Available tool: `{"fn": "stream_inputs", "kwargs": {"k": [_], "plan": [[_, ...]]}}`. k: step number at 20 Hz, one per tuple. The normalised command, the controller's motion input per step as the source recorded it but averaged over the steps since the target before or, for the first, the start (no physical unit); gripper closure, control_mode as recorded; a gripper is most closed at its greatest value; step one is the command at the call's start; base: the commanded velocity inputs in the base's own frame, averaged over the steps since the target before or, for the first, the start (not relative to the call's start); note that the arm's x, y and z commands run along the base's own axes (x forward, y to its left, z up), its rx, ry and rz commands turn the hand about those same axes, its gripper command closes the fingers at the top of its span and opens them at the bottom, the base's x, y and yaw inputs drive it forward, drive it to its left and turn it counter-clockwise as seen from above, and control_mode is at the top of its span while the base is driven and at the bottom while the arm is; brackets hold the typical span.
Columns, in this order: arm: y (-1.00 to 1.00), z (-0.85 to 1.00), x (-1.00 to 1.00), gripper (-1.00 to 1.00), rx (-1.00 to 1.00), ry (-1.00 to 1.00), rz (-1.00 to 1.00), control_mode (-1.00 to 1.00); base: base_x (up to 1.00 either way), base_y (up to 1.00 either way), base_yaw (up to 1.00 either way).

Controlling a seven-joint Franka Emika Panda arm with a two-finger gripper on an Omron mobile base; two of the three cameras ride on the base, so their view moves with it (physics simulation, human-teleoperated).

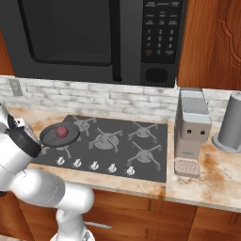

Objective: Place the pan on the front left burner on the stove. Then place the tomato and the onion in the pan and turn on the front left burner.

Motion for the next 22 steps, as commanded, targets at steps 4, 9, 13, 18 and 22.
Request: {"fn": "stream_inputs", "kwargs": {"k": [4,9,13,18,22], "plan": [[0.02,-0.11,0.2,-1.0,-0.01,0.01,0.04,-1.0,0.0,0.0,0.0],[0.17,-0.17,0.02,-1.0,-0.03,0.02,0.01,-1.0,0.0,0.0,0.0],[0.1,-0.19,0.01,-1.0,0.0,0.03,0.02,-1.0,0.0,0.0,0.0],[0.0,-0.1,0.04,-1.0,0.0,0.0,0.04,-1.0,0.0,0.0,0.0],[0.0,-0.05,0.01,-1.0,0.0,0.0,0.04,-1.0,0.0,0.0,0.0]]}}
